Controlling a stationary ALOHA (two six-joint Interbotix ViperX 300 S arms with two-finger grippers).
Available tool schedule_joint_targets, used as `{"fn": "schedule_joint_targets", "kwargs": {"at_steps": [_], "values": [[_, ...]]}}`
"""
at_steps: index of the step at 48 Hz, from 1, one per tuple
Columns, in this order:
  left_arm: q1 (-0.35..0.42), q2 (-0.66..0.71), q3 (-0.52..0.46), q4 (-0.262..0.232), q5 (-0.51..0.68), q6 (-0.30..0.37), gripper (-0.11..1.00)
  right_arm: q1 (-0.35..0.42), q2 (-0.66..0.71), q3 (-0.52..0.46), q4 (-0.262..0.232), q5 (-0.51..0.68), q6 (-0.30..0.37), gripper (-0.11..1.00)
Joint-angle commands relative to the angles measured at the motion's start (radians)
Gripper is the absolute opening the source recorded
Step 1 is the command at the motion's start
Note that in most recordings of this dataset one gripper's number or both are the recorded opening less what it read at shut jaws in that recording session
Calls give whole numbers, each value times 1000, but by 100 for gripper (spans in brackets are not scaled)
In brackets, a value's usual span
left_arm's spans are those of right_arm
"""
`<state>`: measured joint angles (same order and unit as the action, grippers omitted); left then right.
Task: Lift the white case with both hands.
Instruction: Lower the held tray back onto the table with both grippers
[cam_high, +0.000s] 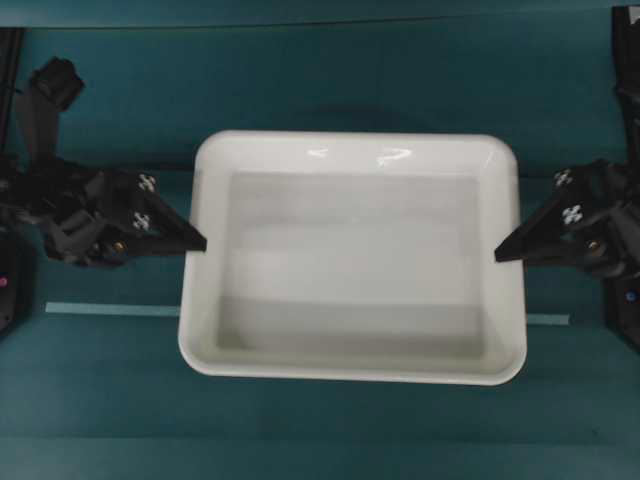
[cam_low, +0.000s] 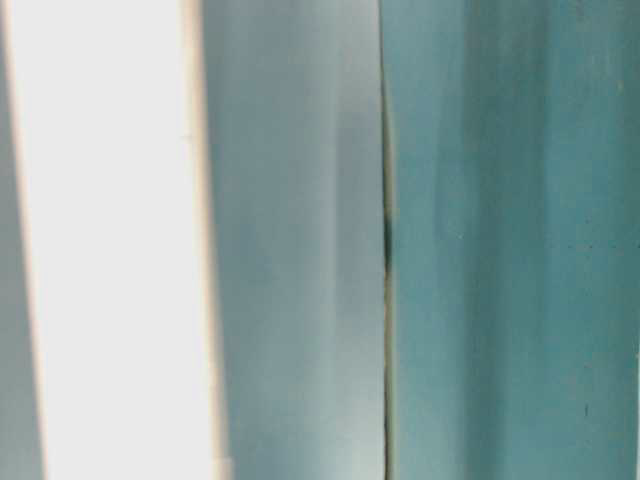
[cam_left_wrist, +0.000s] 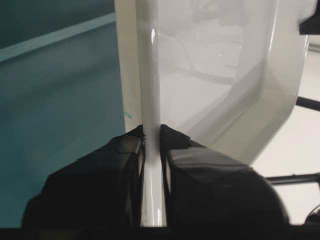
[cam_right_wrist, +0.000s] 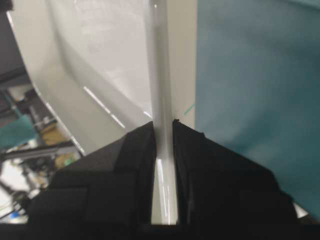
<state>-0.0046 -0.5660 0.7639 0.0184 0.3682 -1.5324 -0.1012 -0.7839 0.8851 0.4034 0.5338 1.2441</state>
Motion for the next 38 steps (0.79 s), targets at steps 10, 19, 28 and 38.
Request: {"fn": "schedule_joint_targets", "kwargs": {"at_steps": [10,19,28,38], "values": [[2,84,78,3,-26,0,7,9,84,107,3,-110,-40,11],[2,135,109,3,-35,0,6,28,161,141,3,-153,-71,11],[-2,192,126,3,-51,0,6,44,244,158,3,-189,-91,11],[-11,233,173,3,-75,0,6,58,348,166,3,-256,-115,11]]}}
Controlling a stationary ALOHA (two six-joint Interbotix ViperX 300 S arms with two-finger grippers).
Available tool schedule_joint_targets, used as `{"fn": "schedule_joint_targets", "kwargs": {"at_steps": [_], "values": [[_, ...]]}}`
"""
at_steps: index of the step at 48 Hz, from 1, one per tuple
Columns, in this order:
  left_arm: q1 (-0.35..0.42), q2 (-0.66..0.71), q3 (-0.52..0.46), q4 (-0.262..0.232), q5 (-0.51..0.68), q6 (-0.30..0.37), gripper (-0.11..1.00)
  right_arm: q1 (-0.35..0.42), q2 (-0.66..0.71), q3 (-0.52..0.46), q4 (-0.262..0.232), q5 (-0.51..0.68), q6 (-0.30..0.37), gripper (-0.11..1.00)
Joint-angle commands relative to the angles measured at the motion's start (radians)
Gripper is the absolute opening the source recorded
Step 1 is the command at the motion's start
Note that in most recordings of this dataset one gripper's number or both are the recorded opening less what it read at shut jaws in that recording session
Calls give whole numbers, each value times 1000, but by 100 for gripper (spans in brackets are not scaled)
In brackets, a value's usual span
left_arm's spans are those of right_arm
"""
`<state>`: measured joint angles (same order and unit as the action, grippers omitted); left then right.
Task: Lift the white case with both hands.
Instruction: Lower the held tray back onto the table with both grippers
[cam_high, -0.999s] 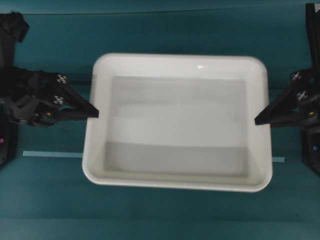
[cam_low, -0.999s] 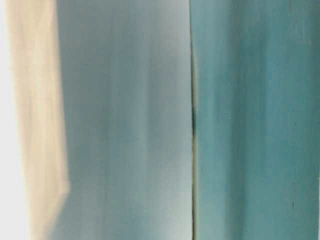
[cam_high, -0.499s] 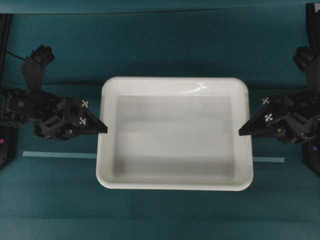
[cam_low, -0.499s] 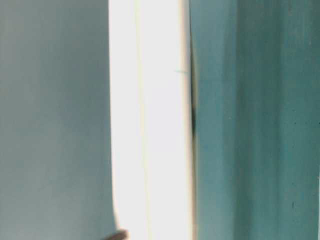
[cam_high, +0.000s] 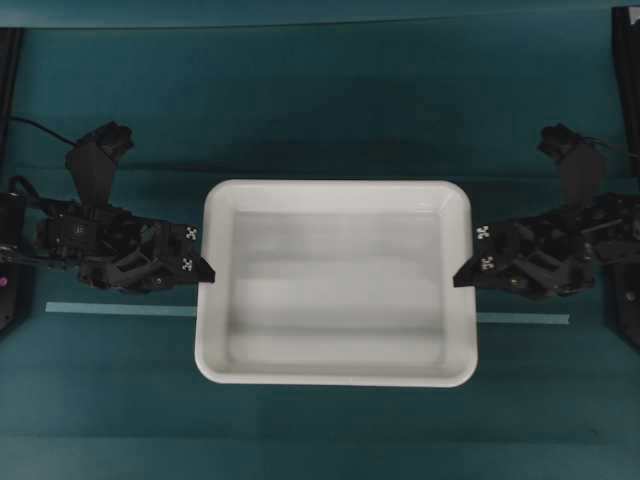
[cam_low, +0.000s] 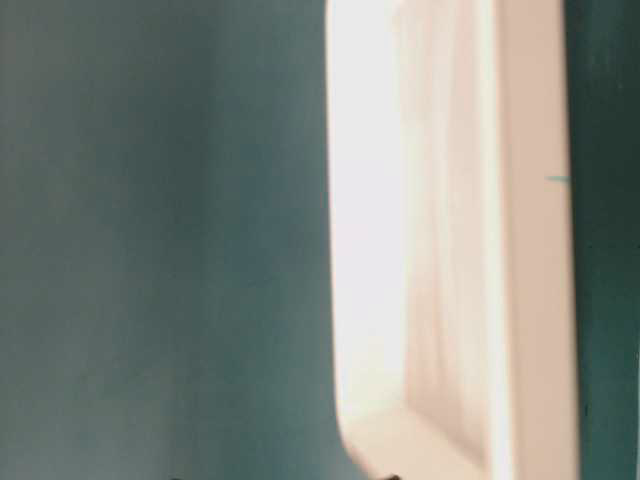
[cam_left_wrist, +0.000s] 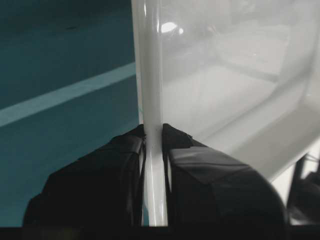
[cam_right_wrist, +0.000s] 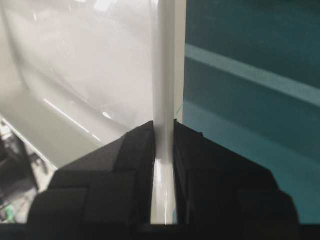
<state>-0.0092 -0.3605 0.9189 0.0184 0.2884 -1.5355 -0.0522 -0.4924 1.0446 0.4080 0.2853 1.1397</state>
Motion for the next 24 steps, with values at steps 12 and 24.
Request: {"fn": "schedule_joint_targets", "kwargs": {"at_steps": [12,24], "values": [[-8,77,60,5,2,3,6,12,170,6,0,-37,-52,11],[-8,133,92,9,-34,5,6,12,281,5,-2,-110,-58,11]]}}
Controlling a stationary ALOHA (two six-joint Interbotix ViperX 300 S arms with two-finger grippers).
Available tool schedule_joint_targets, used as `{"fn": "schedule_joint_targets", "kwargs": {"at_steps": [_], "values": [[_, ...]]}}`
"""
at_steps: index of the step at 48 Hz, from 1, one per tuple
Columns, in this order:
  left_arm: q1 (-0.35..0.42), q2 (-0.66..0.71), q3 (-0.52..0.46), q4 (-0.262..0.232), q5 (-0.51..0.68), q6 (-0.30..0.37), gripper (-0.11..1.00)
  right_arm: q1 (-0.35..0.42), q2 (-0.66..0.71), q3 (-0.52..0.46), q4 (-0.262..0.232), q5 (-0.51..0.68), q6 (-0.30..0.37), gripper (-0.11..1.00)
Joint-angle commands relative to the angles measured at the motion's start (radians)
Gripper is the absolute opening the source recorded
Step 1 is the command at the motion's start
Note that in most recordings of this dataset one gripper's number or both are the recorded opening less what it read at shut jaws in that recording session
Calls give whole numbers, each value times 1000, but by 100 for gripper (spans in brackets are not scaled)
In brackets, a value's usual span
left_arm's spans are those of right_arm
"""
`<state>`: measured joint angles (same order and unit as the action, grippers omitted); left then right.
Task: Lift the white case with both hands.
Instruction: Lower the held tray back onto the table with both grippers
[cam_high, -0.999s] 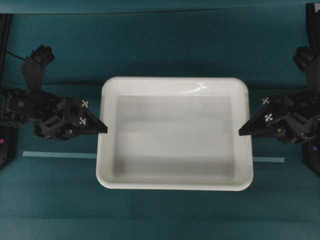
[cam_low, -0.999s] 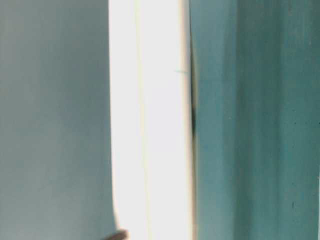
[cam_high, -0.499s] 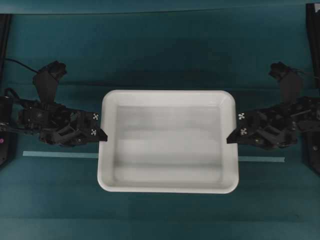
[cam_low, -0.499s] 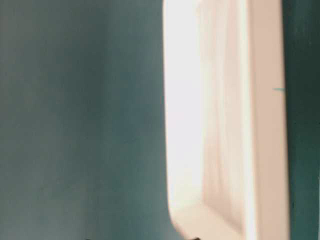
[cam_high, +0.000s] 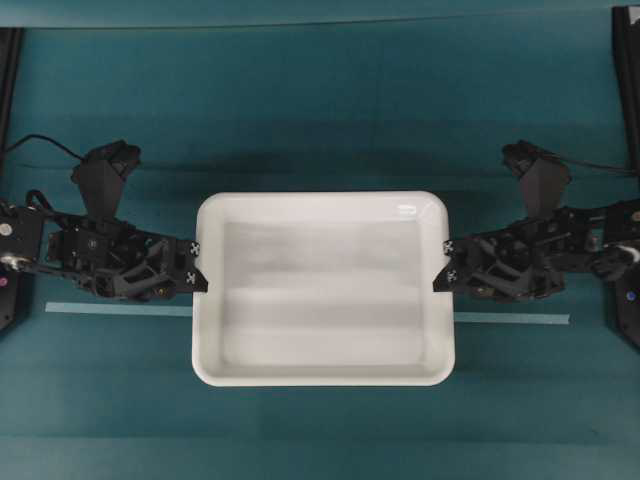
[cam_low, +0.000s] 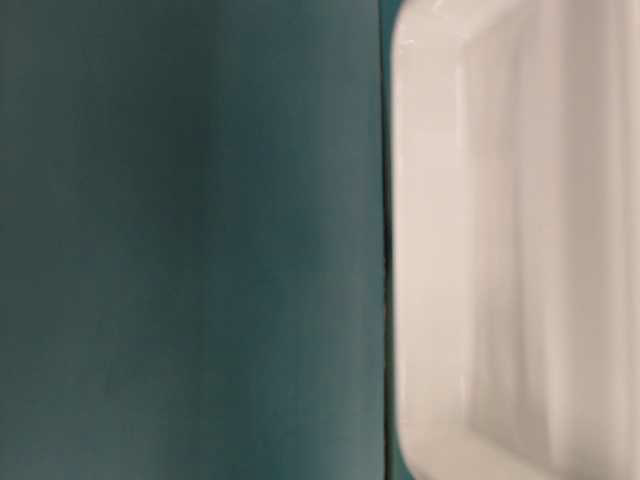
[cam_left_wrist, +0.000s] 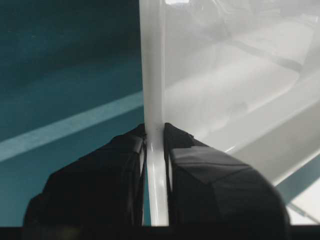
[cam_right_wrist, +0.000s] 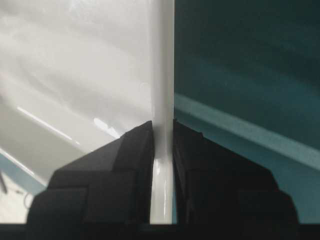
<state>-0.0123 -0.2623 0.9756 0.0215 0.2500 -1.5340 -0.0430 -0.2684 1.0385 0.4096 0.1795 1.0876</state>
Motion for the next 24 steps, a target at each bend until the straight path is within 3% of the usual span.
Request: {"fn": "schedule_joint_targets", "kwargs": {"at_steps": [1,24], "values": [[-5,40,38,6,0,3,6,2,61,11,-3,-8,-6,11],[14,152,75,6,-107,8,6,6,146,14,-5,-21,-6,11]]}}
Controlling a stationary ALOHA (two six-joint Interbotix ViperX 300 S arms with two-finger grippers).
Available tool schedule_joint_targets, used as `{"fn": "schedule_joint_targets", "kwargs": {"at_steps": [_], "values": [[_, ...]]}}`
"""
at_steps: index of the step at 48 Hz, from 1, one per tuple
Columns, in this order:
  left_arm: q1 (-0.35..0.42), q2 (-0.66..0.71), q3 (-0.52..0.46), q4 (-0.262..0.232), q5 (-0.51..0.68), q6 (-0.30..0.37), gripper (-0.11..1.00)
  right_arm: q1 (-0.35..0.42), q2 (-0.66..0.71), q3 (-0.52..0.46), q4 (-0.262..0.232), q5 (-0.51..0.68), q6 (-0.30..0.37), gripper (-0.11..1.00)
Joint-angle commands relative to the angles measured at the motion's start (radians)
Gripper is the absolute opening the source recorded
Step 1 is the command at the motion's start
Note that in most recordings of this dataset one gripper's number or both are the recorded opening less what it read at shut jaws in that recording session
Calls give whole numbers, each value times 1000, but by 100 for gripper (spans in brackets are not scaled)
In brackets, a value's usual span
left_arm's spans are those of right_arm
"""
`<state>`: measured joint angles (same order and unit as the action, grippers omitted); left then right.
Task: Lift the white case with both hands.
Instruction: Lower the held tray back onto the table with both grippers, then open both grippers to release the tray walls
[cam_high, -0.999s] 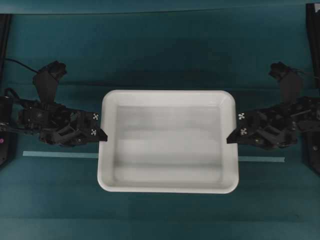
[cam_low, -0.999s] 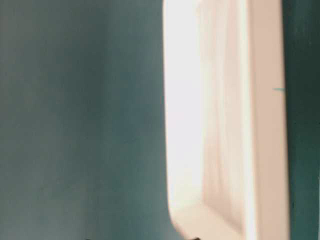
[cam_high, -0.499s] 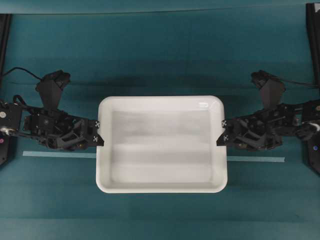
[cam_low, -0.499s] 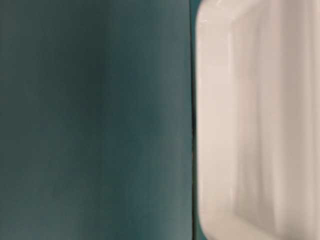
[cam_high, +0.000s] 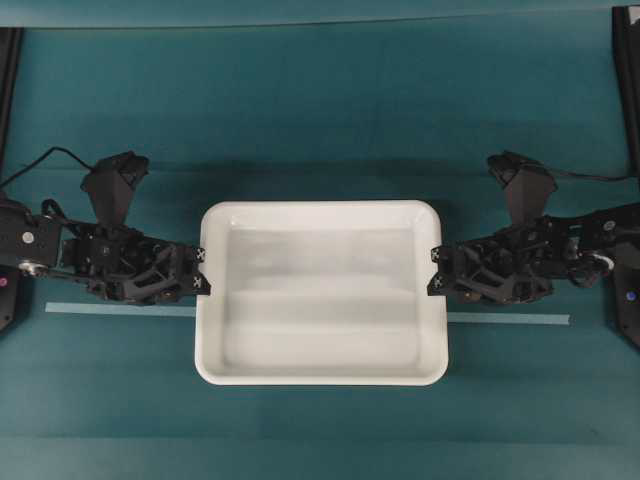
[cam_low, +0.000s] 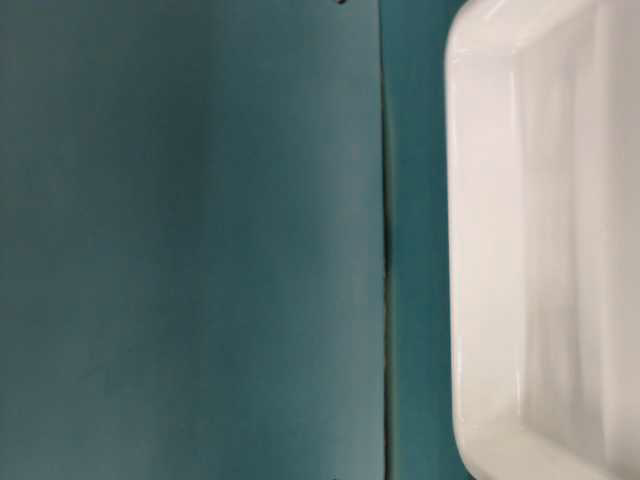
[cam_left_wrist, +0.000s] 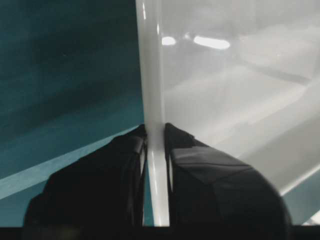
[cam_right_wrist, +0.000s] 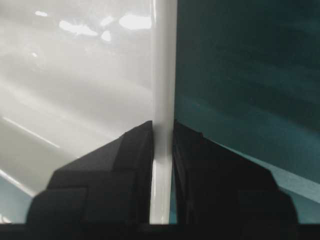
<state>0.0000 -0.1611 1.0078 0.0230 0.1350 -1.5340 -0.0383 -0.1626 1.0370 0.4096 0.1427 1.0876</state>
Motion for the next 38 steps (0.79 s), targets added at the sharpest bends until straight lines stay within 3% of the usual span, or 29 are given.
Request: {"fn": "schedule_joint_targets", "kwargs": {"at_steps": [1,12,32,38], "values": [[2,54,43,5,6,8,6,2,40,15,-5,15,-6,11],[5,60,51,5,6,14,6,2,43,12,0,21,-5,11],[18,61,44,5,-66,97,6,2,46,-9,3,20,-3,11],[18,61,46,5,-75,100,6,5,48,-17,5,20,-3,26]]}}
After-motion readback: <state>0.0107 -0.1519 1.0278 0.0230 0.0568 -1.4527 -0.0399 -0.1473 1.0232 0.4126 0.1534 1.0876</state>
